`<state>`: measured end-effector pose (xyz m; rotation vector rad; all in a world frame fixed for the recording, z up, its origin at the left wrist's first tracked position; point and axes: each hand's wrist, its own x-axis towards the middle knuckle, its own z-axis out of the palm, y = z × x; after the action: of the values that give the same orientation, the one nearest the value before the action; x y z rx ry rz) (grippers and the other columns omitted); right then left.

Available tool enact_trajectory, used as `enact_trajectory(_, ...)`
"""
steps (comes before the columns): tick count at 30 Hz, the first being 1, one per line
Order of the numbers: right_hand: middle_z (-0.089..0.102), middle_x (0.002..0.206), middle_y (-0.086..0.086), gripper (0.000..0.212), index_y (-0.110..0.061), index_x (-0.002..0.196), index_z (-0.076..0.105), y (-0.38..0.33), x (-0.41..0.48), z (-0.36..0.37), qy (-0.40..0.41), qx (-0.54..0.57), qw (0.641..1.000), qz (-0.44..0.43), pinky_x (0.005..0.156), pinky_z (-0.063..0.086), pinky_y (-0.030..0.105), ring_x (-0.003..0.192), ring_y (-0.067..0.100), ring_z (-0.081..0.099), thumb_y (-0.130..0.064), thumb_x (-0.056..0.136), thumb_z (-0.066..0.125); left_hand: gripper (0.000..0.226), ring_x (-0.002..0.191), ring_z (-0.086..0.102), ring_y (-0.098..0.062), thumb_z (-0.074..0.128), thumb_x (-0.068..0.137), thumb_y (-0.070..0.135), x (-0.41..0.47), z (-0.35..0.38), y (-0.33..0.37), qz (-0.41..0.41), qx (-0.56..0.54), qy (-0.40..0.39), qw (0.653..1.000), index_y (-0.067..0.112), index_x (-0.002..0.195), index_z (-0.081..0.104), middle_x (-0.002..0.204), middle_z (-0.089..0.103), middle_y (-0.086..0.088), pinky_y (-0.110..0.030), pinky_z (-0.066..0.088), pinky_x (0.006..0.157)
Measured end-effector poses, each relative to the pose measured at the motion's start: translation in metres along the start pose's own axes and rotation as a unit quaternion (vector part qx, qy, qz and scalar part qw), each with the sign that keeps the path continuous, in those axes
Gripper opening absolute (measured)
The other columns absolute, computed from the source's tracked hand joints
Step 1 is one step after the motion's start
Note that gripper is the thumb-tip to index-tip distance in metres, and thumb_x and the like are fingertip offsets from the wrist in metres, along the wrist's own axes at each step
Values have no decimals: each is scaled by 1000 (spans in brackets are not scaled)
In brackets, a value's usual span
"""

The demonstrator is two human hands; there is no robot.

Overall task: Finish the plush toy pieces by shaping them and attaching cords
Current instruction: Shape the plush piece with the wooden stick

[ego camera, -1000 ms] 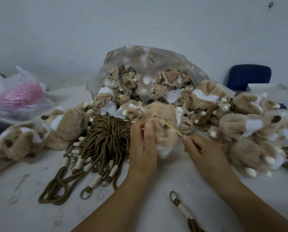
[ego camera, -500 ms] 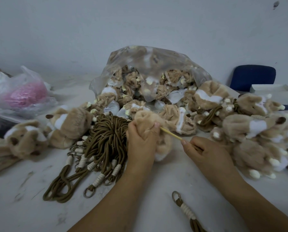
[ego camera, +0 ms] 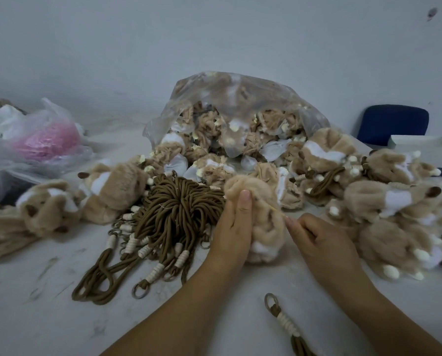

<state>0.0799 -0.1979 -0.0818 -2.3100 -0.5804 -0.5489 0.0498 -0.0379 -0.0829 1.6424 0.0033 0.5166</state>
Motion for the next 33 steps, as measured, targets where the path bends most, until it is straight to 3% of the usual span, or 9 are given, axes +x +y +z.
enact_trajectory(4,43,48,0,58,-13,59,42,0,-1,5,-3,51,999,9,46,28,26,53,15,45,-67,78,30,32,100,62,11,30,91,69,-4,3,9,5,-12,-46,999,63,93,61,101,67,32,-5,45,81)
enact_trajectory(6,48,50,2,56,-12,60,46,1,-1,7,-8,54,998,1,49,32,28,57,16,48,-62,83,36,32,94,66,5,36,83,72,-4,2,6,12,-9,-33,999,58,91,63,97,70,25,-10,49,80)
enact_trajectory(9,54,55,3,61,-10,63,49,1,-1,8,-20,52,998,0,54,37,28,58,15,51,-66,81,33,40,89,70,-4,51,77,65,-4,0,0,2,-50,8,999,36,99,68,92,74,10,-21,54,78)
enact_trajectory(13,54,55,3,62,-16,62,49,1,2,4,-22,14,1000,8,56,43,38,55,16,53,-72,77,28,24,84,66,6,59,81,36,-1,-1,0,-34,-98,63,993,38,104,57,96,69,10,-10,50,66)
enact_trajectory(16,50,51,3,59,-17,59,45,3,2,3,-12,-17,1000,3,52,40,37,52,16,51,-71,79,28,22,90,65,3,56,79,33,1,-3,1,-13,-88,99,991,44,98,55,99,66,13,-15,52,72)
enact_trajectory(21,42,49,4,58,-18,57,38,3,-1,3,-10,-32,999,12,46,34,36,48,18,46,-70,81,27,34,99,63,-3,62,79,42,2,-6,1,6,-60,139,988,38,111,53,109,64,11,-22,54,83)
enact_trajectory(24,39,46,1,56,-20,56,34,1,-2,3,-2,-42,999,14,46,30,32,46,17,45,-70,81,26,32,96,63,2,63,86,50,2,-5,-2,25,-46,151,987,31,111,54,106,65,13,-17,53,81)
enact_trajectory(27,37,45,-1,55,-21,55,33,0,-3,5,-3,-41,999,11,45,28,30,45,14,43,-69,82,27,15,81,60,11,55,98,40,5,-6,-5,34,-36,185,982,25,99,54,89,63,22,-6,45,69)
enact_trajectory(33,44,49,1,62,-17,59,41,1,-2,6,-16,-50,998,26,50,37,33,49,15,48,-71,81,22,16,71,54,15,50,102,28,7,-9,-6,40,-7,220,975,26,86,48,84,54,11,-4,41,63)
